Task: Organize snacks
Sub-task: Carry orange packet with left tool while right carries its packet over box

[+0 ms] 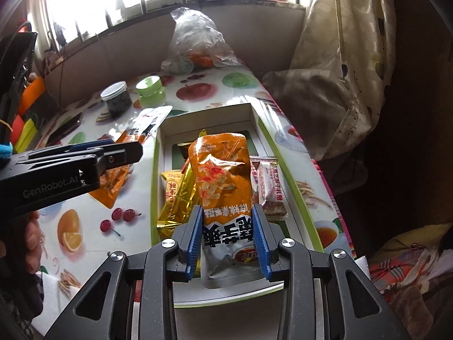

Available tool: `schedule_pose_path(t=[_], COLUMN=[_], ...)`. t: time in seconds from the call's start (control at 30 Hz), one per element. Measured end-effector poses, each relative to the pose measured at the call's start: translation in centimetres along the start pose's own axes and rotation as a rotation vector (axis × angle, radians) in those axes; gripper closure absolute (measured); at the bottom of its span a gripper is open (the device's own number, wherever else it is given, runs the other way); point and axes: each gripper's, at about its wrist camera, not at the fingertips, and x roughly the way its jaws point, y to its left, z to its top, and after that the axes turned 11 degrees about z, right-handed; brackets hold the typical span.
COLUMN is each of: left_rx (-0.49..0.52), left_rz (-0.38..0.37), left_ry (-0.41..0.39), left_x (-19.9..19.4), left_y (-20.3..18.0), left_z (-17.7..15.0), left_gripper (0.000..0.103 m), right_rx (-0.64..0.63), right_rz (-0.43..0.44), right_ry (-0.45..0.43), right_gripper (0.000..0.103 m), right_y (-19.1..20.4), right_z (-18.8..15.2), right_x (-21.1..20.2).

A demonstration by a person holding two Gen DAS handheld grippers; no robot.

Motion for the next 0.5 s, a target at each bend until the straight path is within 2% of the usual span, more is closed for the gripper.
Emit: schedule_pose_path(t=[0.5], left_rx=[0.003], left_rz=[-0.018], left_ry=[0.056], left_x=[3.2], left_y=[-1.9], left_z=[1.0], left_gripper=[0.054], right_rx=[0.045], right_rz=[-0.028], right_ry=[0.042], right_gripper=[0.070], right_y=[-2.4], right_z=[0.2], right_x=[2.5])
